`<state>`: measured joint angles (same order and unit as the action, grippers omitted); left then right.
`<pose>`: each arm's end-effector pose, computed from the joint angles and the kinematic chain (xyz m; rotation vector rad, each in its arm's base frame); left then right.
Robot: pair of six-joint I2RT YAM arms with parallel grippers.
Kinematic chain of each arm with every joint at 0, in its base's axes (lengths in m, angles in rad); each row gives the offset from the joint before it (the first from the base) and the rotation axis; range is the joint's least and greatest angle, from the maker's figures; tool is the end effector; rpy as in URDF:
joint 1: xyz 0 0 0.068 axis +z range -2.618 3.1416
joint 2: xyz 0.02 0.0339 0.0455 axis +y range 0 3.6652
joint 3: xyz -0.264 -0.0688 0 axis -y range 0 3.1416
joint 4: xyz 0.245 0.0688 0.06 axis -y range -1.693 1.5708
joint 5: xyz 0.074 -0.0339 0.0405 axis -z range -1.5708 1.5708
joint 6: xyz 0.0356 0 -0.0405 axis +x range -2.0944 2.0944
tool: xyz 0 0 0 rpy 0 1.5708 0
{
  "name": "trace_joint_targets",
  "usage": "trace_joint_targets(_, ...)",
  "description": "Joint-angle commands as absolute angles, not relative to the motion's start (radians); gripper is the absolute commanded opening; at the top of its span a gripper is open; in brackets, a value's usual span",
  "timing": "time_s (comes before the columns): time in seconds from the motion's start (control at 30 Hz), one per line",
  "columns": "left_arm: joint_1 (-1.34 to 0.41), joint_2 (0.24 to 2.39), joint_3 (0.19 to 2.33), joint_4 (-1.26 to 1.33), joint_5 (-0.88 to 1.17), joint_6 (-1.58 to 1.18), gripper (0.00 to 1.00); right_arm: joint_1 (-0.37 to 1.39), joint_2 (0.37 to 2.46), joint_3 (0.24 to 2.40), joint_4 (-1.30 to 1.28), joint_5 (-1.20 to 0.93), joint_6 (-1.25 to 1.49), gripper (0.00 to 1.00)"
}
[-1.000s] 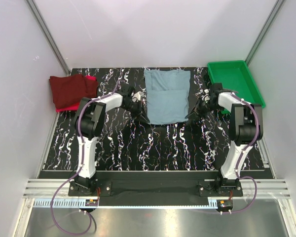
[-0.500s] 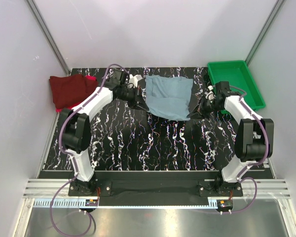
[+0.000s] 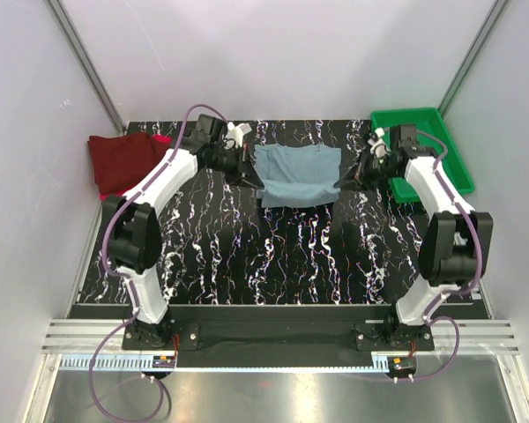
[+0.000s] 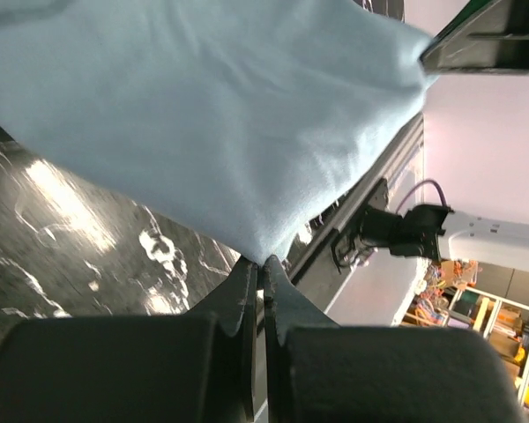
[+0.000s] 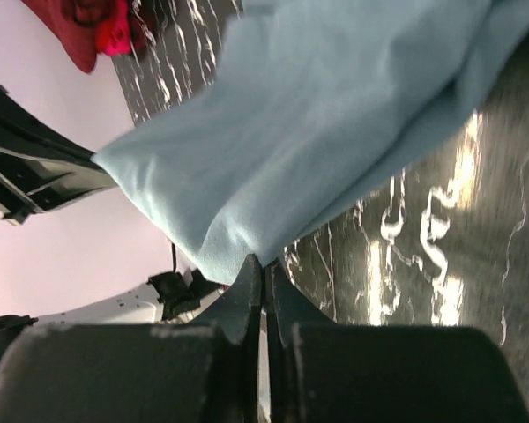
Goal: Fold and stack the t-shirts
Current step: Fold the tshirt
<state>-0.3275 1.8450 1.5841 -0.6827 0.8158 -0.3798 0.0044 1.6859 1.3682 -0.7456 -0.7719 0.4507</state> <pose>0.3717 -0.1537 0.2827 0.2883 2.5383 -1.3098 0.3501 0.0264 0.2692 0.3064 2.5807 1.1743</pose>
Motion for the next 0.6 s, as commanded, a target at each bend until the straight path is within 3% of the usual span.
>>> trace_joint_targets(0.0,-0.316,1.928,1.696,-0.666,0.819,-0.359,0.00,0.006,1.781,1.507,-0.683,-0.781,0.459,0.00)
trace_joint_targets(0.57,-0.279,2.272,2.089,-0.604,0.752,-0.287,0.00,0.006,2.192,1.974,-0.606,-0.790,0.482,0.00)
